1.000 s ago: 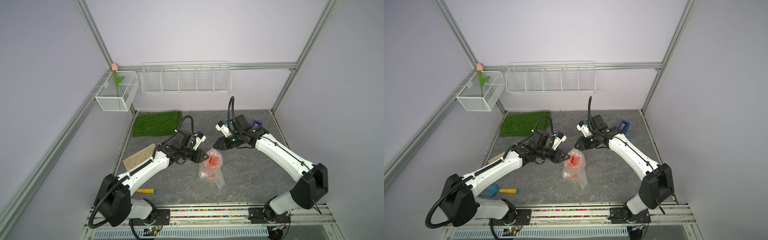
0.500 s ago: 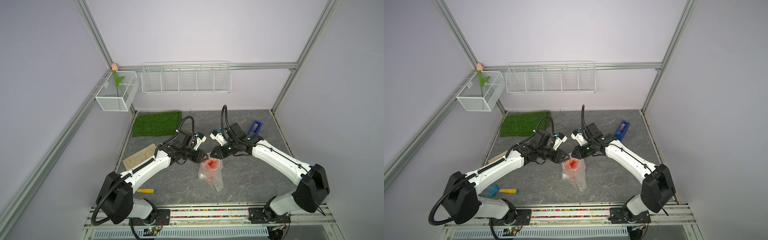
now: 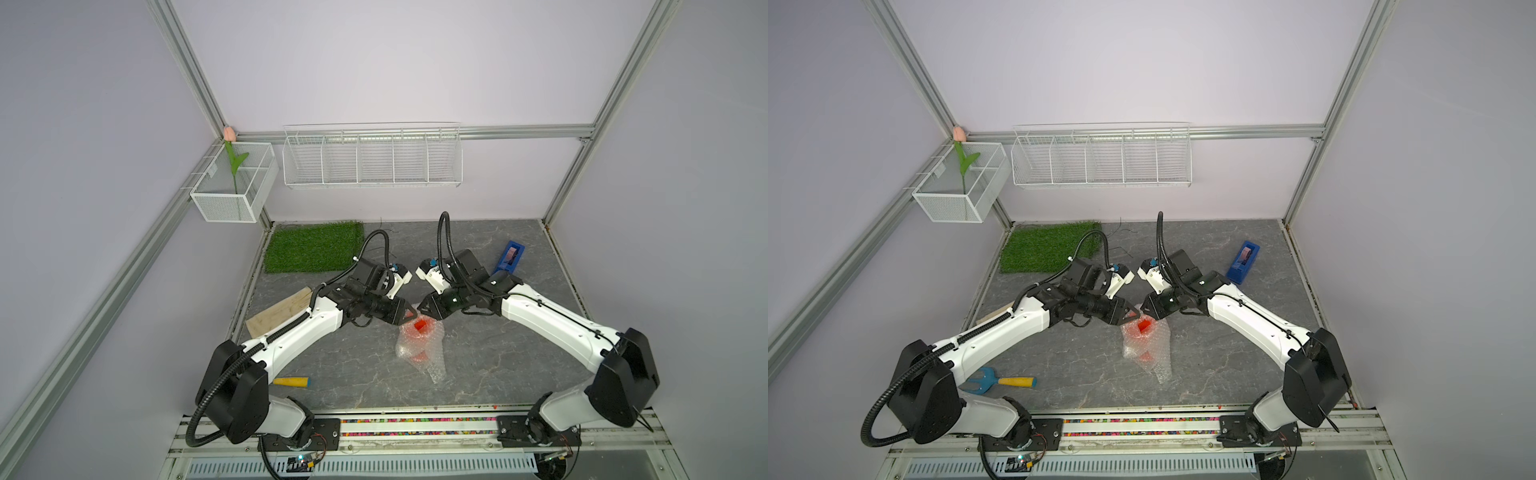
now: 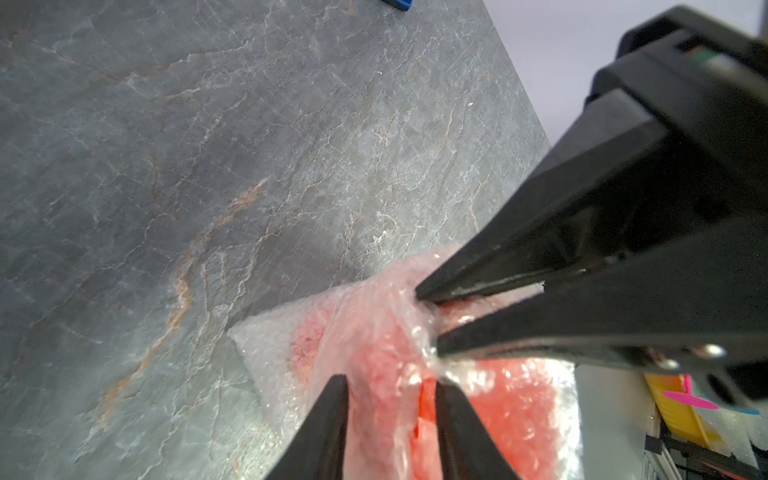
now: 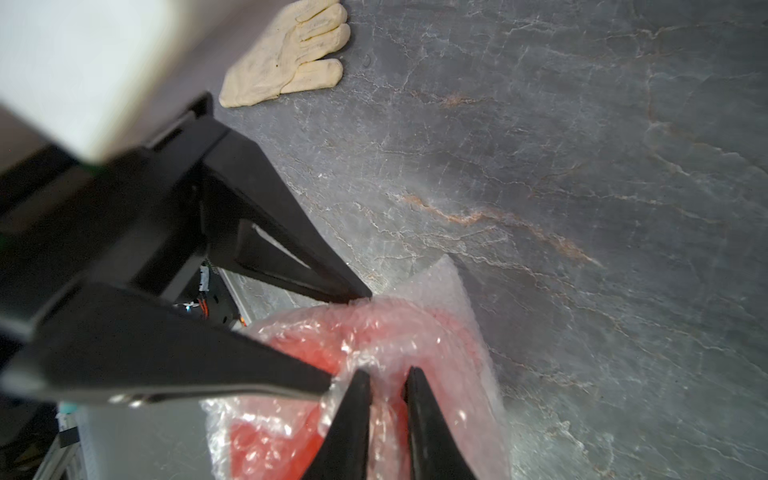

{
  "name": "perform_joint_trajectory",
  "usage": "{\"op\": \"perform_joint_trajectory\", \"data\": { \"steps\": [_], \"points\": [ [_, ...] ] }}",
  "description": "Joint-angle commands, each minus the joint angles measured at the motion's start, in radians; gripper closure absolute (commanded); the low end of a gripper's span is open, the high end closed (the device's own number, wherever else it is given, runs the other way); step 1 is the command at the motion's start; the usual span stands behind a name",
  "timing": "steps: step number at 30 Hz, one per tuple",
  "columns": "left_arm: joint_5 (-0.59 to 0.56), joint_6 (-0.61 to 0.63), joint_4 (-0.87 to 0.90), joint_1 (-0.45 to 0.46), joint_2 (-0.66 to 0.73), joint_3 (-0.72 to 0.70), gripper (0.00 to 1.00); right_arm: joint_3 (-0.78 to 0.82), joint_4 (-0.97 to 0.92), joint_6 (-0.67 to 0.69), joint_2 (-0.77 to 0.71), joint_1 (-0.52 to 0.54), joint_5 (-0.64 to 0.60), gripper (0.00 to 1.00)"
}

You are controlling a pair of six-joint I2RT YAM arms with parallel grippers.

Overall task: Wrap wine glasses in bubble wrap
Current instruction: Wrap the wine glass in bubble wrap, then reset both arms

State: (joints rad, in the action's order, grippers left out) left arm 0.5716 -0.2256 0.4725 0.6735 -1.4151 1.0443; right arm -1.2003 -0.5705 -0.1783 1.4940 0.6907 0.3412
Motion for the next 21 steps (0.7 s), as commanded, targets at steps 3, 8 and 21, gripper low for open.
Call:
{"op": "perform_joint_trajectory", "data": {
  "steps": [3,8,21],
  "points": [
    [0.025,0.022,-0.005,-0.007,0.105,0.083,0.49,0.021,-0.123,0.041,0.005,0.015,-0.092,0.77],
    [-0.079,0.009,-0.035,-0.038,0.198,0.084,0.41,-0.024,-0.125,0.041,-0.04,-0.002,-0.076,0.66],
    [-0.827,-0.049,-0.165,-0.234,0.4,-0.099,0.21,0.077,0.079,0.033,-0.305,-0.277,-0.221,0.23]
  ]
}}
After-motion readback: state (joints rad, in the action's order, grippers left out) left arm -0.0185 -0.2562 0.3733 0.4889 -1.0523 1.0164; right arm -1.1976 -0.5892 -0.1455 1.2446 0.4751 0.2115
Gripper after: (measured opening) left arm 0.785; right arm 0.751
